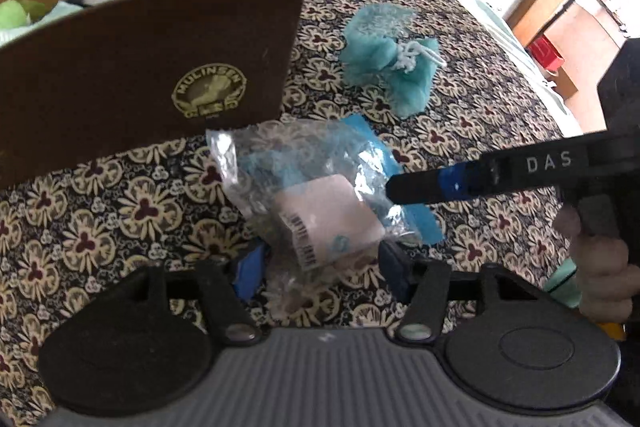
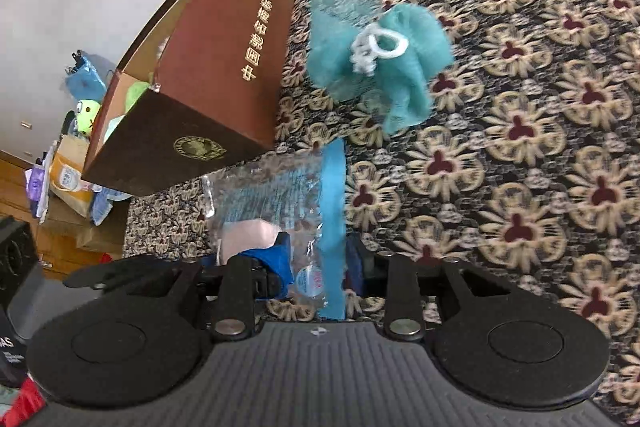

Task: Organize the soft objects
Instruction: 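Reach the right gripper to the clear plastic bag and grasp it, then carry the plastic bag into the box and open the right gripper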

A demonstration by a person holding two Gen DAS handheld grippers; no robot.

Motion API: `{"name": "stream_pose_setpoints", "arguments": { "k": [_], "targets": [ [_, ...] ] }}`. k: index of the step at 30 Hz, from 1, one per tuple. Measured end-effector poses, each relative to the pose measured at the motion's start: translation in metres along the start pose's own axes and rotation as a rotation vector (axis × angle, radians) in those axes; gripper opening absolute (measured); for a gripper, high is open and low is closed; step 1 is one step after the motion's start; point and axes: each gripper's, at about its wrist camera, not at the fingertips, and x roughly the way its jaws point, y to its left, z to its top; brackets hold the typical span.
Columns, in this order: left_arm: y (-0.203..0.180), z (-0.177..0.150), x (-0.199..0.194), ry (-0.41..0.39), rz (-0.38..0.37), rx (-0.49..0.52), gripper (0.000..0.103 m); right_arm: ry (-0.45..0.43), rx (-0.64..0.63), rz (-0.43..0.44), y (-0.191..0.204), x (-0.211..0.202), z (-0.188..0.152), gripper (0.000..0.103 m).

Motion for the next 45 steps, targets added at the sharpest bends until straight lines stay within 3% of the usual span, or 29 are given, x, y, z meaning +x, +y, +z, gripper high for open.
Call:
{"name": "stream_pose_setpoints", "arguments": {
  "k": [5, 8, 14, 17, 24, 30, 37, 40, 45],
  "targets": [
    [0.007, -0.001, -0.002, -0.018, 0.002, -0.005, 0.060, -0.015, -0.021, -0.013, 0.010, 0.008, 0.003, 0.015],
    [0.011, -0.004, -0.008, -0.027, -0.019, 0.010, 0.054, -0.015, -0.016, -0.009, 0.013, 0.009, 0.001, 0.015],
    [-0.003, -0.004, -0.019, -0.061, -0.035, 0.128, 0.045, -0.025, 0.026, -0.026, 0.005, -0.004, -0.008, 0.016],
    [-0.013, 0.000, -0.027, -0.088, -0.073, 0.191, 0.038, -0.069, 0.067, -0.034, 0.000, -0.021, -0.016, 0.016],
    [-0.037, 0.019, -0.046, -0.165, -0.187, 0.304, 0.036, -0.212, 0.142, -0.057, -0.004, -0.070, -0.033, 0.016],
    [-0.052, 0.046, -0.084, -0.317, -0.248, 0.373, 0.033, -0.351, 0.136, -0.049, 0.013, -0.105, -0.033, 0.016],
    [-0.020, 0.076, -0.117, -0.453, -0.185, 0.321, 0.034, -0.460, 0.015, 0.037, 0.050, -0.100, 0.016, 0.016],
    [0.002, 0.087, -0.122, -0.484, -0.135, 0.278, 0.033, -0.462, -0.051, 0.099, 0.068, -0.083, 0.043, 0.016],
    [0.046, 0.103, -0.118, -0.500, -0.042, 0.193, 0.033, -0.424, -0.175, 0.095, 0.095, -0.037, 0.082, 0.016]
  ]
}}
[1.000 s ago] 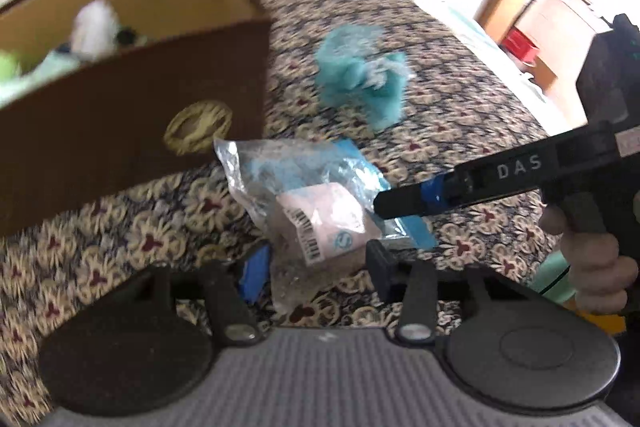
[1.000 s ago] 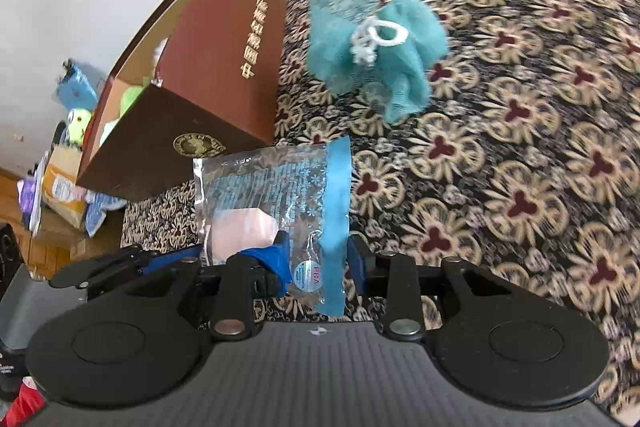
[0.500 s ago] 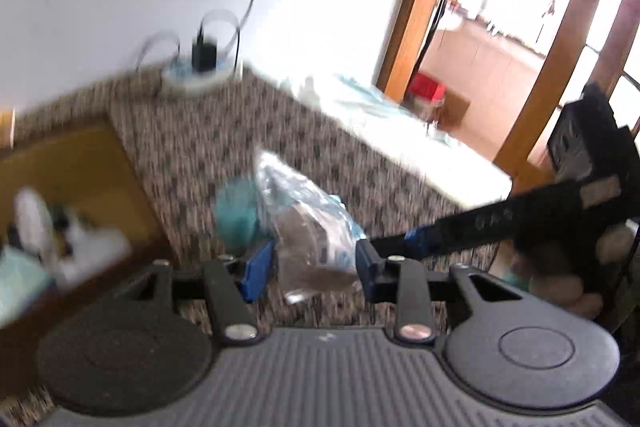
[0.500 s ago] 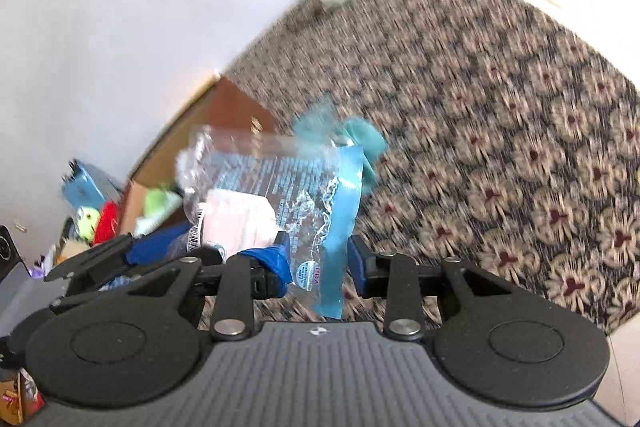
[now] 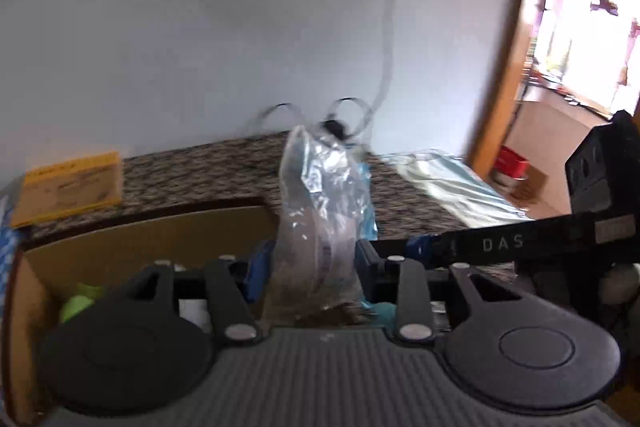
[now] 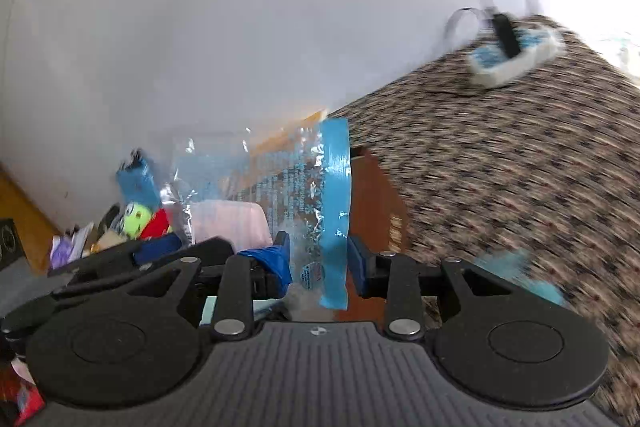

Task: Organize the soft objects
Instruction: 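Carry the plastic bag into the box and open the right gripper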

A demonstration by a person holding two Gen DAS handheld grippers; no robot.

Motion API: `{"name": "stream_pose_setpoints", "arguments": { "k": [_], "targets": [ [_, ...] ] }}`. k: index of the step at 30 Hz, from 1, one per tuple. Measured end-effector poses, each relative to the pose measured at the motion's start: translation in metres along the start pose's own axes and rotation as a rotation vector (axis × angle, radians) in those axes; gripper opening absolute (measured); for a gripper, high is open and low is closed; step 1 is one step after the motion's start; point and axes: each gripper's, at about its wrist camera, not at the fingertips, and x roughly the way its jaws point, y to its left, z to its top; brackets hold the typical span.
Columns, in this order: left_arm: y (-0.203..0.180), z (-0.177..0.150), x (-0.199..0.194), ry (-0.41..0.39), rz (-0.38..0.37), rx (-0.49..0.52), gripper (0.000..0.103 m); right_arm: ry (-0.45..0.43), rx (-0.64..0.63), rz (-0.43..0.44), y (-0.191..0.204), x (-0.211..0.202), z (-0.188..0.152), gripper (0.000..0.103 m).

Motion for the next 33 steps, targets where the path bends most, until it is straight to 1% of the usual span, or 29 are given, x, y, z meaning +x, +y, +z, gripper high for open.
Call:
{"name": "stream_pose_setpoints", "arguments": {
  "k": [2, 4, 6, 10, 13, 16, 19, 20, 25, 33],
  "targets": [
    [0.020, -0.001, 0.009, 0.024, 0.034, -0.041, 0.033, 0.004, -0.028, -0.011, 0.006, 0.022, 0.005, 0.016],
    [0.040, -0.005, 0.020, 0.058, 0.051, -0.087, 0.033, 0.006, -0.033, -0.017, 0.005, 0.041, 0.010, 0.016],
    [0.051, -0.010, 0.032, 0.091, 0.085, -0.122, 0.033, 0.007, -0.029, -0.034, 0.000, 0.057, 0.015, 0.016],
    [0.061, -0.021, 0.055, 0.153, 0.138, -0.151, 0.033, 0.010, -0.012, -0.056, -0.001, 0.066, 0.013, 0.016],
    [0.063, -0.027, 0.053, 0.167, 0.128, -0.167, 0.033, 0.010, 0.005, -0.059, 0.001, 0.064, 0.011, 0.015],
    [0.058, -0.030, 0.050, 0.173, 0.121, -0.181, 0.035, 0.006, 0.006, -0.081, -0.001, 0.057, 0.009, 0.015],
    [0.052, -0.027, 0.051, 0.188, 0.137, -0.176, 0.038, 0.010, 0.014, -0.106, -0.006, 0.052, 0.008, 0.016],
    [0.050, -0.025, 0.052, 0.197, 0.150, -0.172, 0.040, 0.009, 0.016, -0.112, -0.007, 0.049, 0.007, 0.015],
    [0.034, -0.018, 0.055, 0.245, 0.218, -0.135, 0.041, 0.006, 0.018, -0.133, -0.010, 0.037, 0.003, 0.016],
    [0.007, -0.010, 0.041, 0.272, 0.343, -0.084, 0.045, 0.010, -0.045, -0.143, 0.004, 0.018, -0.006, 0.016]
  ]
}}
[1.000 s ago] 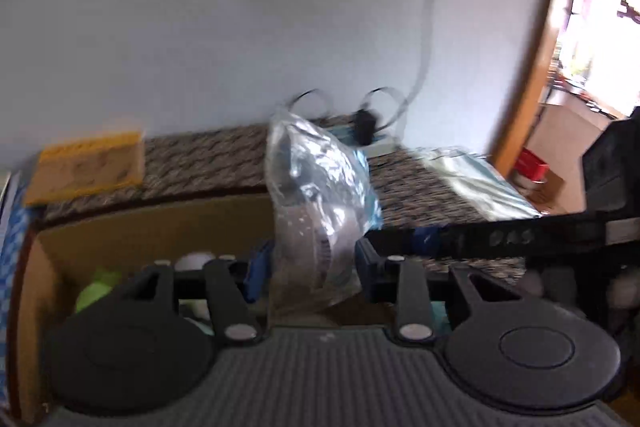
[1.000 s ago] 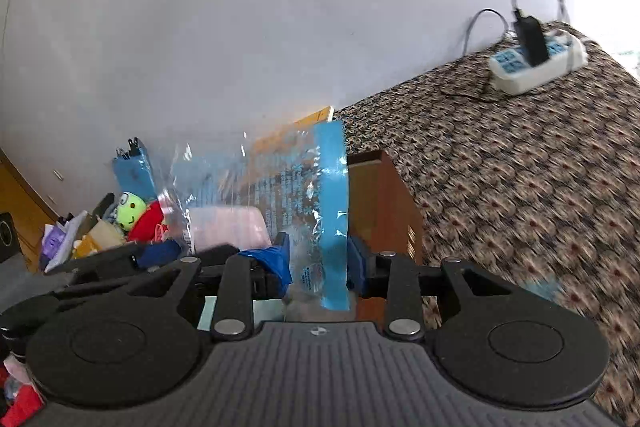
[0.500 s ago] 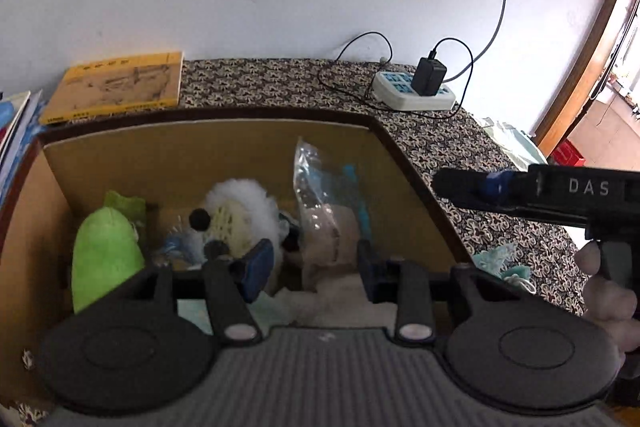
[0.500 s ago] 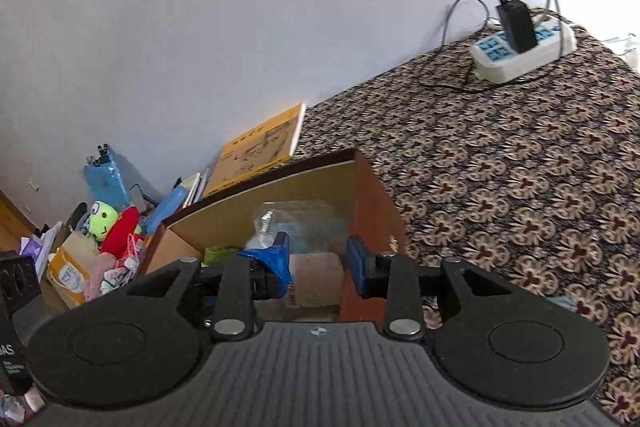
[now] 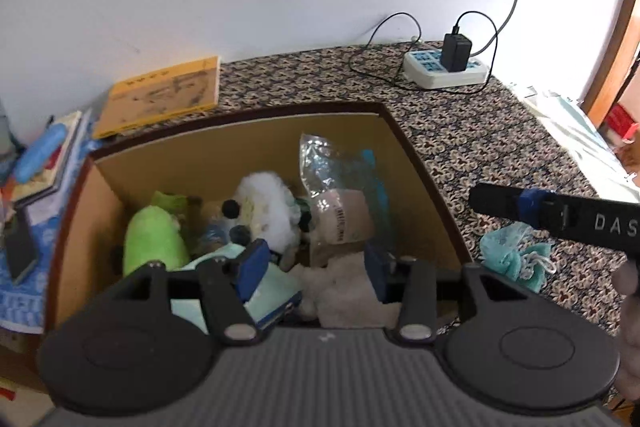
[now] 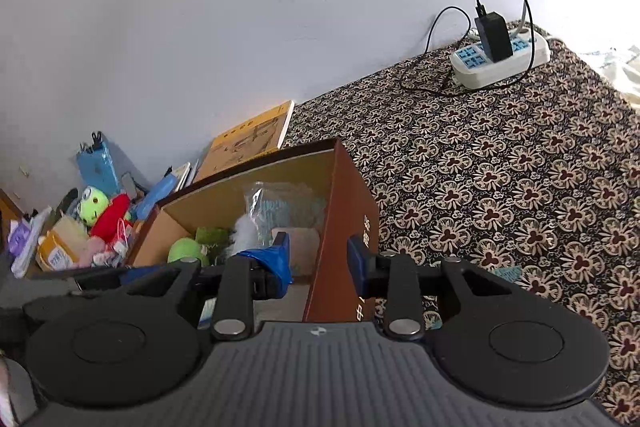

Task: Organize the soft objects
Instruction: 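Carry the plastic bag into the box and open the right gripper, then move the right gripper to the teal mesh sponge on the bedspread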

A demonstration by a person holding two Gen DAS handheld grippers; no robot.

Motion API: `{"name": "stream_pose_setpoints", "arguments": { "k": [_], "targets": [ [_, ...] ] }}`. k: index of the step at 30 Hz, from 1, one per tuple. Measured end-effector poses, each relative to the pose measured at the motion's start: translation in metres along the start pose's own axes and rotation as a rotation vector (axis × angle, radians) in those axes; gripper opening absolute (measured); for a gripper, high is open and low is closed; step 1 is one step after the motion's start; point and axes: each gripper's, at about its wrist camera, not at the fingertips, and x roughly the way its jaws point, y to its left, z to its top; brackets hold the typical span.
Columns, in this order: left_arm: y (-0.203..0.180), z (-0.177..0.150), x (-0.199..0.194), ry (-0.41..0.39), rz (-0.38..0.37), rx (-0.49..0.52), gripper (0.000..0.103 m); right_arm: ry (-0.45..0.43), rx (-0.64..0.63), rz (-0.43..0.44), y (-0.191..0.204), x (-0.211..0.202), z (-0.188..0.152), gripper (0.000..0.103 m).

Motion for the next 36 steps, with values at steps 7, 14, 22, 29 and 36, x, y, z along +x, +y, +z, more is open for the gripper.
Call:
{"name": "stream_pose_setpoints", "arguments": {
  "k": [7, 14, 22, 29, 36],
  "targets": [
    [-0.012, -0.005, -0.017, 0.008, 0.076, -0.020, 0.046, 0.008, -0.064, 0.009, 0.007, -0.015, -0.009, 0.016],
    [-0.026, -0.013, -0.027, 0.014, 0.119, -0.040, 0.047, 0.015, -0.086, 0.023, 0.002, -0.031, -0.016, 0.016],
    [-0.048, -0.017, -0.036, 0.007, 0.164, -0.035, 0.048, 0.030, -0.088, 0.028, -0.016, -0.043, -0.023, 0.016],
    [-0.069, -0.020, -0.039, 0.008, 0.195, -0.028, 0.048, 0.047, -0.092, 0.035, -0.031, -0.050, -0.028, 0.016],
    [-0.083, -0.024, -0.040, 0.017, 0.215, -0.022, 0.050, 0.063, -0.101, 0.034, -0.044, -0.055, -0.032, 0.015]
  ]
}}
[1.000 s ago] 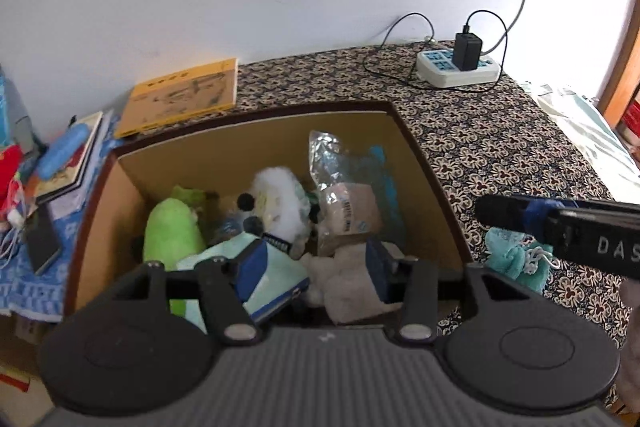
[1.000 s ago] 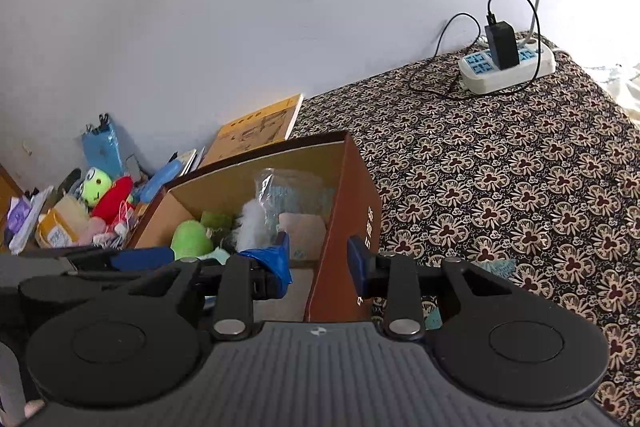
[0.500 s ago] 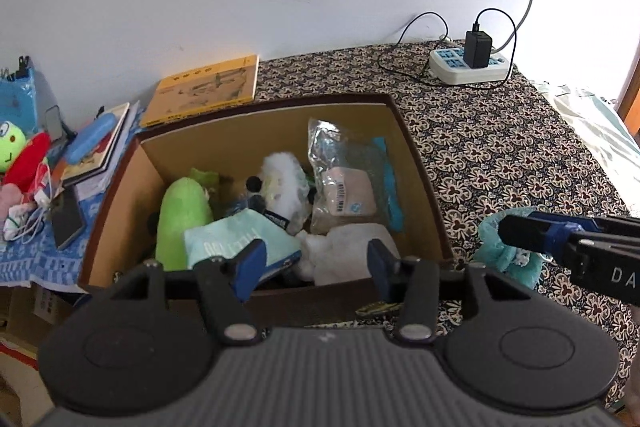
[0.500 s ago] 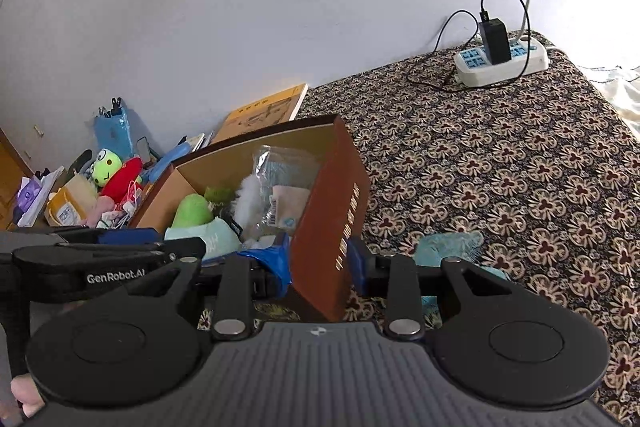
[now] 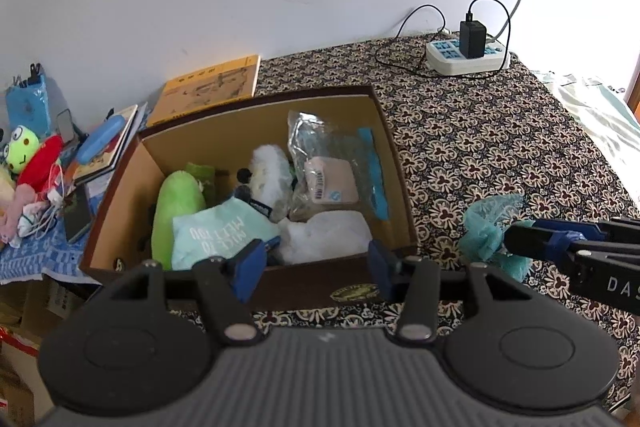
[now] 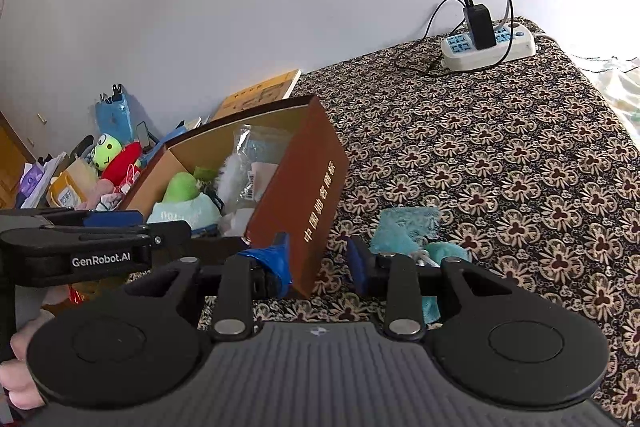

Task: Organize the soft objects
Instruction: 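Move the right gripper to the teal mesh sponge on the bedspread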

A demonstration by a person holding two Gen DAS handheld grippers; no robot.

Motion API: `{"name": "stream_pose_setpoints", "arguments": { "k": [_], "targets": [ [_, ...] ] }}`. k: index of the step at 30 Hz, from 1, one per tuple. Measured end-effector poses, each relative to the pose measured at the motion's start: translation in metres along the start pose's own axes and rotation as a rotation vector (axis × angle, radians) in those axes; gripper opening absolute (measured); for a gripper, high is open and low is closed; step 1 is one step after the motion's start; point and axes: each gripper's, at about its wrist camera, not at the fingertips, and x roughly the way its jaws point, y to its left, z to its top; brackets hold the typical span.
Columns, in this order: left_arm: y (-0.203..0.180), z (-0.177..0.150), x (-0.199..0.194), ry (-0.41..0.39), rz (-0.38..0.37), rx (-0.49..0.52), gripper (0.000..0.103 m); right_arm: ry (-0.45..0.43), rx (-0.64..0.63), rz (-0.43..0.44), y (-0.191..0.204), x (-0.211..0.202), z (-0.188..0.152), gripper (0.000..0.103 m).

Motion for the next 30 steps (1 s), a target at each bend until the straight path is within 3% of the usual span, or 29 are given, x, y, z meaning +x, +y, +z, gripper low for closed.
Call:
{"name": "stream_pose_setpoints", "arguments": {
  "k": [18, 30],
  "targets": [
    [-0.024, -0.009, 0.004, 0.062, -0.015, 0.020, 0.052, 0.039, 0.037, -0.018, -0.033, -0.010, -0.015, 0.015],
    [-0.058, -0.030, 0.015, 0.144, -0.134, 0.102, 0.053, 0.088, 0.055, -0.108, -0.056, -0.016, -0.037, 0.016]
  ]
}}
